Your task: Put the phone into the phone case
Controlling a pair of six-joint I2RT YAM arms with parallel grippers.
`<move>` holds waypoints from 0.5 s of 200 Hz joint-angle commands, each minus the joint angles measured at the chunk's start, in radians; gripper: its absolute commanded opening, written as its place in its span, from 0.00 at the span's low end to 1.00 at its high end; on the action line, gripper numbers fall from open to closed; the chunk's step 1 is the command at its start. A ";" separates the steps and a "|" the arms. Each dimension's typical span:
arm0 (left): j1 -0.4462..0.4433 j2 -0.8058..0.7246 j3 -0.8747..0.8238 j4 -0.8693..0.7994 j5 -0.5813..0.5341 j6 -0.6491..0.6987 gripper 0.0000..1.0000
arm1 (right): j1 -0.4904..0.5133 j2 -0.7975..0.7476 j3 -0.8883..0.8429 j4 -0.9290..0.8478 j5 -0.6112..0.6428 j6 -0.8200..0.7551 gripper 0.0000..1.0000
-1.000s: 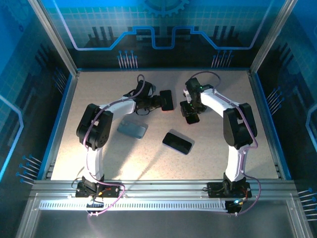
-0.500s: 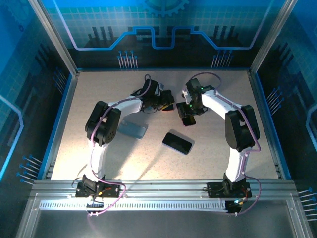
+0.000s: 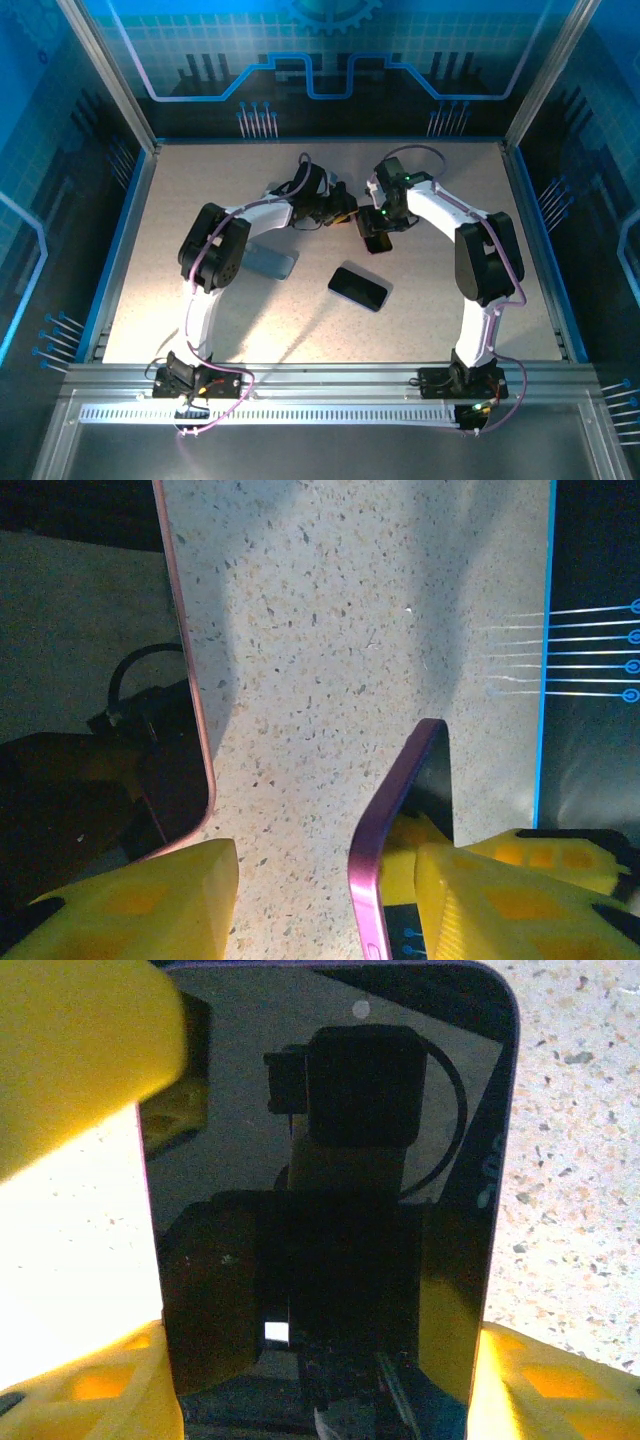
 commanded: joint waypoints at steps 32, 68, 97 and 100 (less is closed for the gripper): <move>-0.024 0.024 0.029 0.027 0.040 -0.023 0.49 | 0.021 -0.014 0.049 -0.006 -0.037 0.012 0.57; -0.036 0.034 0.039 0.015 0.033 -0.016 0.47 | 0.026 -0.009 0.060 -0.005 -0.049 0.018 0.57; -0.037 0.035 0.035 0.021 0.023 -0.018 0.41 | 0.027 -0.011 0.066 -0.006 -0.073 0.024 0.57; -0.037 0.035 0.035 0.022 0.023 -0.020 0.41 | 0.027 -0.012 0.066 -0.006 -0.076 0.025 0.57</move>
